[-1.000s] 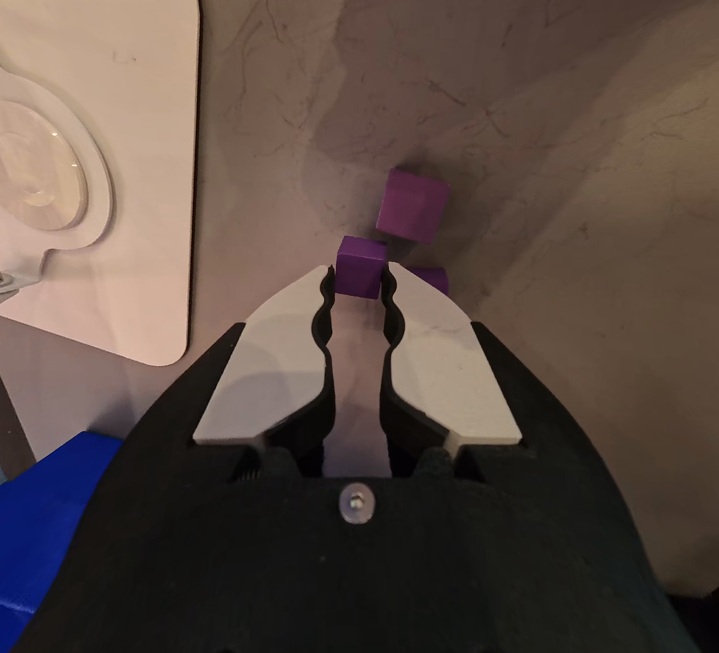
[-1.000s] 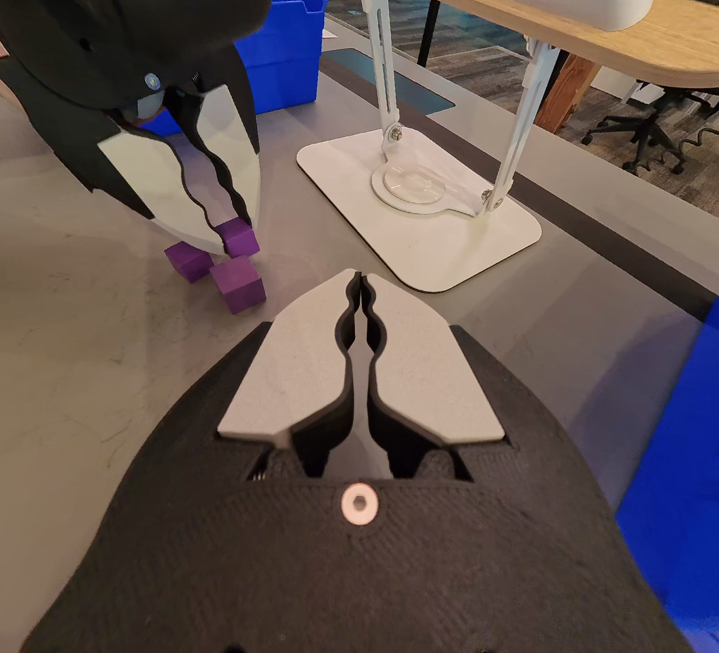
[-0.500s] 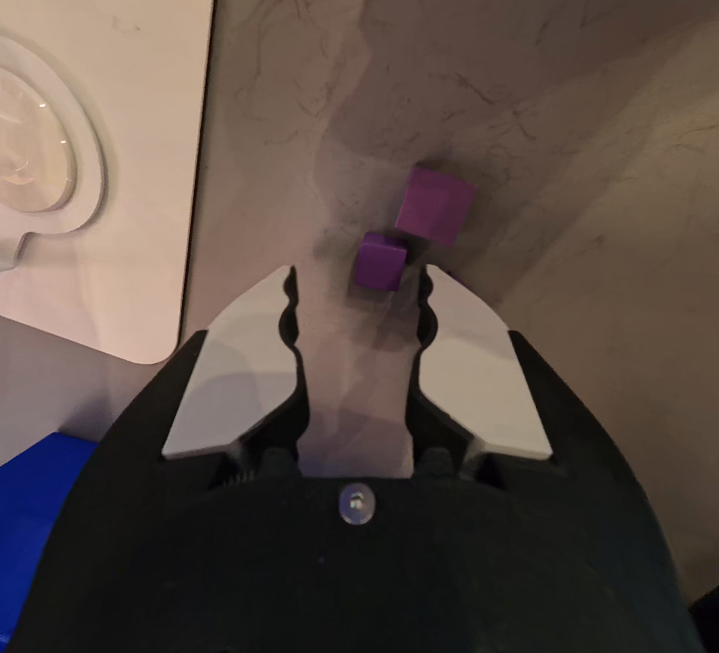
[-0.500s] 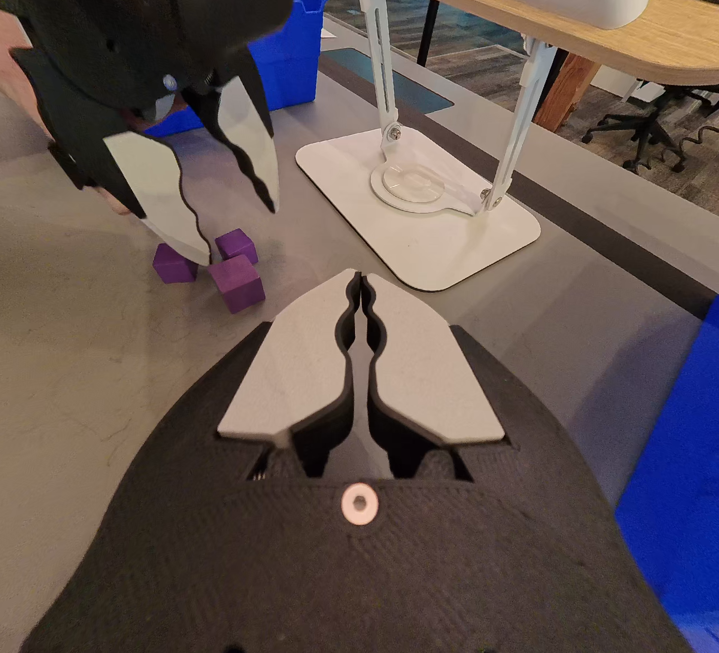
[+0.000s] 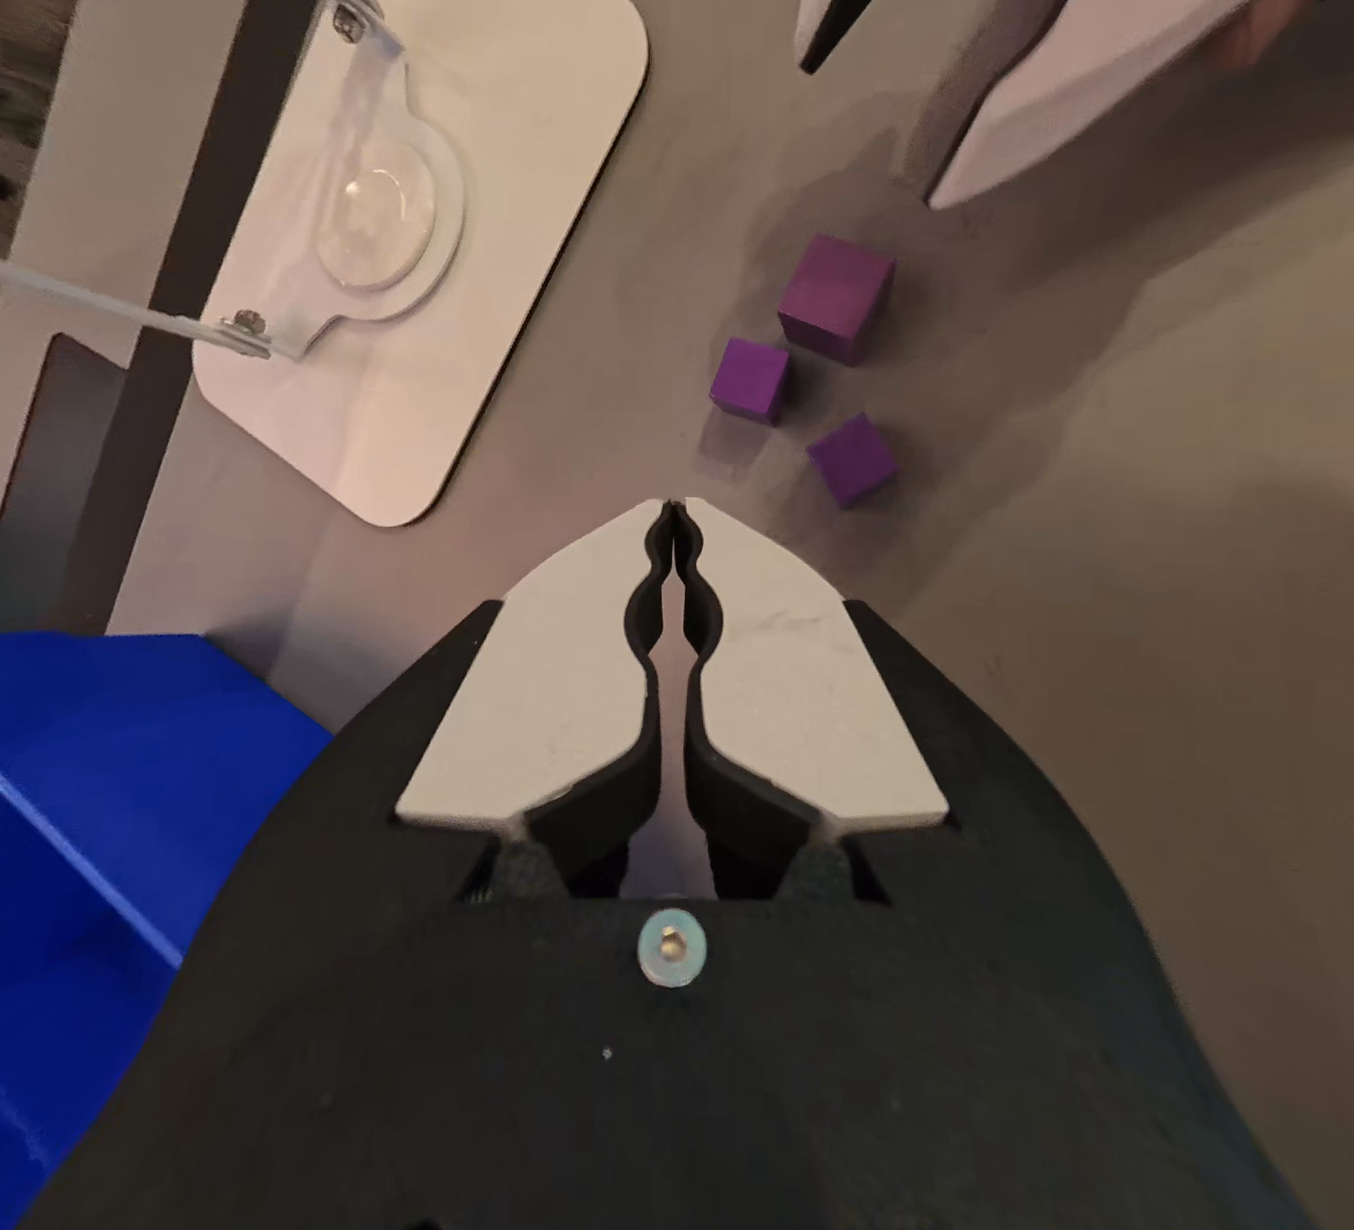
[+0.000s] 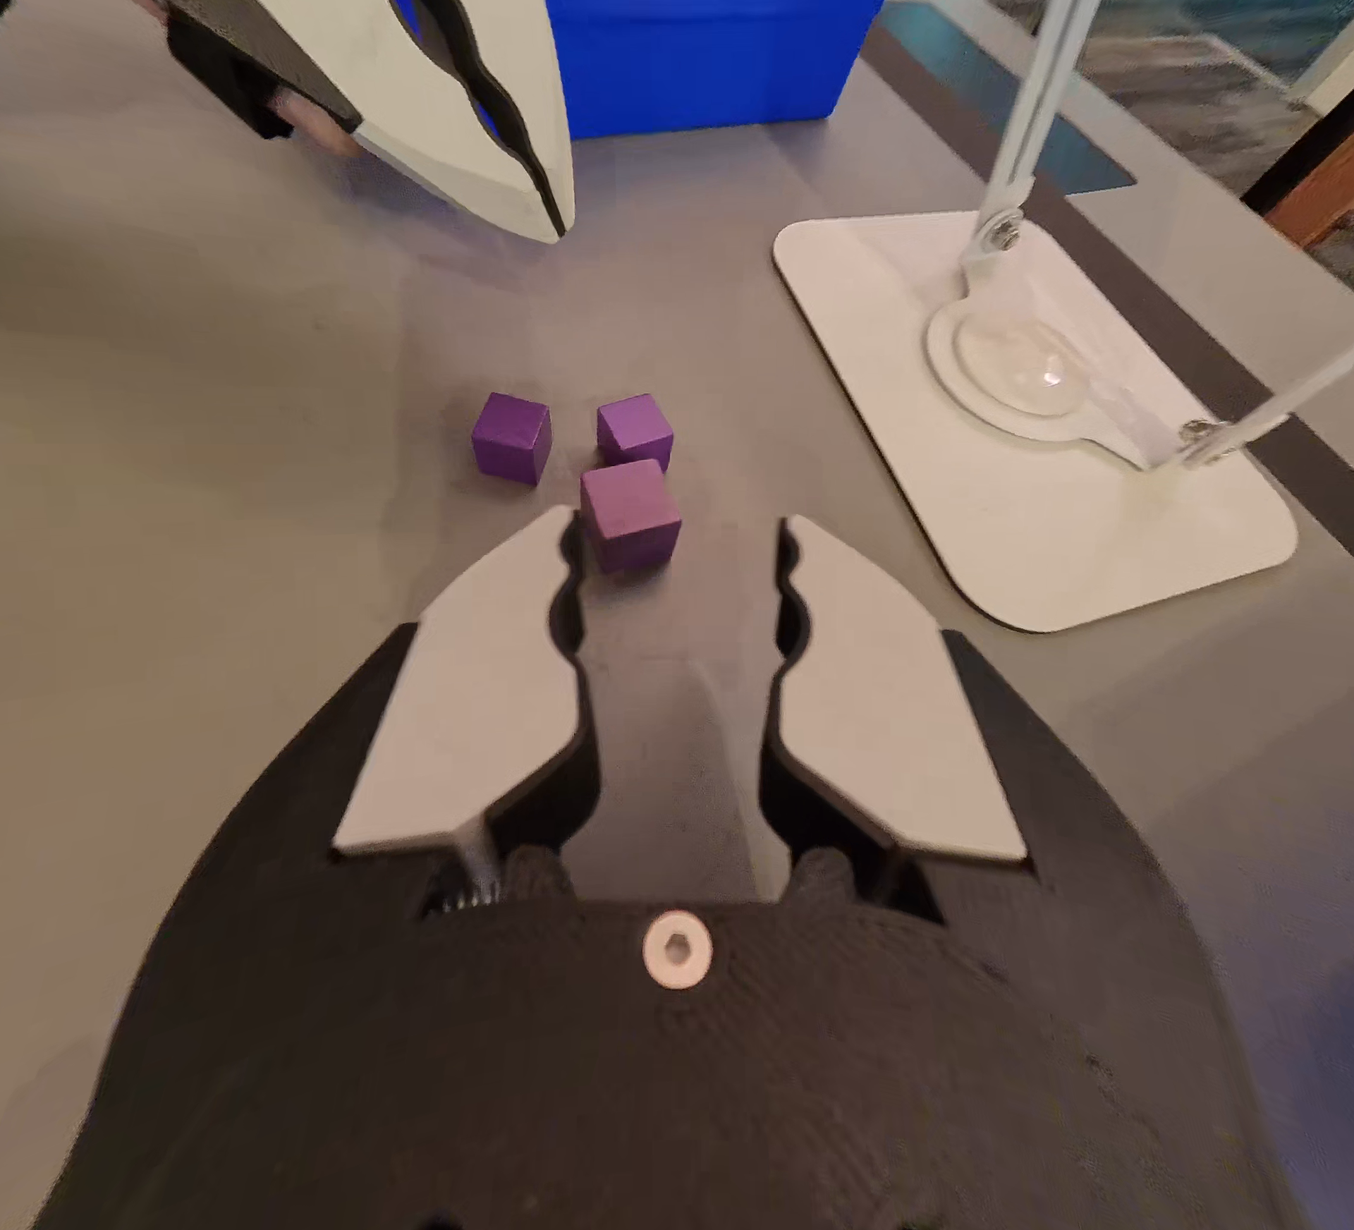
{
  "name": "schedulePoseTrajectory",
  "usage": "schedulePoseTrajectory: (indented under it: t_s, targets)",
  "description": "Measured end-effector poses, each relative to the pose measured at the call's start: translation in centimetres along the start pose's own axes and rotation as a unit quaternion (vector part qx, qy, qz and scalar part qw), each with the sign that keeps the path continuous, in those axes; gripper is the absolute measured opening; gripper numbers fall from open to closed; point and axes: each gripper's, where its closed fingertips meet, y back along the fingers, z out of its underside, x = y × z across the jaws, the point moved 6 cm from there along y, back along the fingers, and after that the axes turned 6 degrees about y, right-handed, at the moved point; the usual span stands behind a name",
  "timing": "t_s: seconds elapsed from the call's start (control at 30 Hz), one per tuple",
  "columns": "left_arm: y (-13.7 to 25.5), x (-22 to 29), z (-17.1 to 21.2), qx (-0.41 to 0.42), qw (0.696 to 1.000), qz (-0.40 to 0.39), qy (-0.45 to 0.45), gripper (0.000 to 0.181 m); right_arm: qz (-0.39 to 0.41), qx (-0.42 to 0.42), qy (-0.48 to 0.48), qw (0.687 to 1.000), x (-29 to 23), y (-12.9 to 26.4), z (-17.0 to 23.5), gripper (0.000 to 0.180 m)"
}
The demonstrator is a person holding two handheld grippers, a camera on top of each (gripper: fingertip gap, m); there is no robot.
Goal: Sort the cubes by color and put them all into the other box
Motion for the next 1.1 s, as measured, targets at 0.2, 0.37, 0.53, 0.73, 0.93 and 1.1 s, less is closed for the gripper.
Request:
schedulePoseTrajectory:
  t_s: [0.2,0.37,0.53,0.73,0.93,1.1]
  targets:
    - [-0.8,1.3,1.2,0.033,0.999,-0.005,0.005,0.000,-0.039,-0.061,0.028,0.997,-1.1,-2.9,0.3,0.061]
    - [-0.8,1.4,0.8,0.049,0.999,0.004,0.000,0.000,-0.077,-0.085,0.044,0.992,-1.4,-4.0,0.3,0.046]
    - [-0.9,1.4,0.8,0.057,0.998,0.012,0.004,0.000,-0.107,-0.091,0.035,0.989,-1.5,-4.2,0.3,0.029]
    - [-0.9,1.4,0.8,0.062,0.998,0.010,0.005,0.000,-0.108,-0.090,0.038,0.989,-1.6,-4.1,0.3,0.028]
    - [-0.6,1.1,0.8,0.070,0.997,0.004,0.011,0.000,-0.109,-0.078,0.032,0.990,-1.6,-3.8,0.2,0.028]
    - [-0.2,1.0,0.6,0.087,0.996,-0.002,0.016,0.000,-0.101,-0.074,0.024,0.992,-1.3,-2.5,-0.4,0.028]
